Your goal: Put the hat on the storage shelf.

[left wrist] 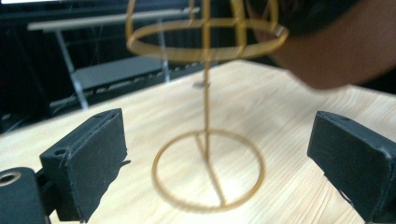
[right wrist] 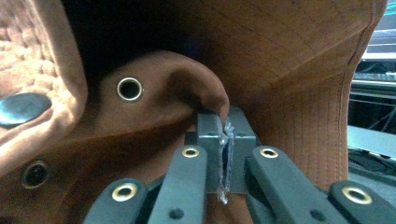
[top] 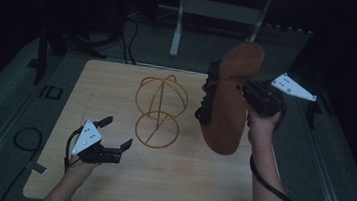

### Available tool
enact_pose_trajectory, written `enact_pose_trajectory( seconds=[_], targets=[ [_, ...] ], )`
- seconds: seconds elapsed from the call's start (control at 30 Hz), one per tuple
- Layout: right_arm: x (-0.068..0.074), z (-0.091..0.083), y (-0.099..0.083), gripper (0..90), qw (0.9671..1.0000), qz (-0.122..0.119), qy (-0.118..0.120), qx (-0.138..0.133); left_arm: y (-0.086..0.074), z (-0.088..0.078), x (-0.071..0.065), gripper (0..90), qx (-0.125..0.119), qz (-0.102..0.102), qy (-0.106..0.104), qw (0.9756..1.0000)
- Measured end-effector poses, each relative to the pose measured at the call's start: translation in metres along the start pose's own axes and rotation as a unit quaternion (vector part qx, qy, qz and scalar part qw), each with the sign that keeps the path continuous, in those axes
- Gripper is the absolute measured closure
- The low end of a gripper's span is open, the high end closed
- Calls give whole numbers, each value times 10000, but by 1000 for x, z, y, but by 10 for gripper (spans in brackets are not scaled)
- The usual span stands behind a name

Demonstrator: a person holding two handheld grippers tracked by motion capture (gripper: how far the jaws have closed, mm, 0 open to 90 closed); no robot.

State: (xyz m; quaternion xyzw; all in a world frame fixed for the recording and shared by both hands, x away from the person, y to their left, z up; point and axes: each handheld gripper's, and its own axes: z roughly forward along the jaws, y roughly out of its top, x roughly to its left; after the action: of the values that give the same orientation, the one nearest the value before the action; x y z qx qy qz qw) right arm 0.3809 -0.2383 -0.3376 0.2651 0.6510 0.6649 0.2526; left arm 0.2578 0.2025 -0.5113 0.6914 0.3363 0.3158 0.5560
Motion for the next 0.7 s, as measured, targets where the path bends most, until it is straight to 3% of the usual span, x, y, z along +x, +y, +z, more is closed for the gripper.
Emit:
enact_pose_trajectory(
  seconds=[0.1, 0.27, 0.4, 0.7],
  targets=[
    [3, 16, 7, 875, 9999, 54, 87, 8, -17, -6, 10, 53, 20, -358, 162, 9992],
    [13, 40, 18, 874, 9995, 107, 298, 24, -35, -15, 17, 53, 37, -498, 378, 9980],
    [24, 62, 22, 874, 9981, 284, 534, 138, -41, -18, 23, 53, -28, -667, 464, 9967],
    [50, 105, 16, 872, 9922, 289, 1093, 531, -46, -21, 25, 53, -72, -649, 547, 9964]
  ],
)
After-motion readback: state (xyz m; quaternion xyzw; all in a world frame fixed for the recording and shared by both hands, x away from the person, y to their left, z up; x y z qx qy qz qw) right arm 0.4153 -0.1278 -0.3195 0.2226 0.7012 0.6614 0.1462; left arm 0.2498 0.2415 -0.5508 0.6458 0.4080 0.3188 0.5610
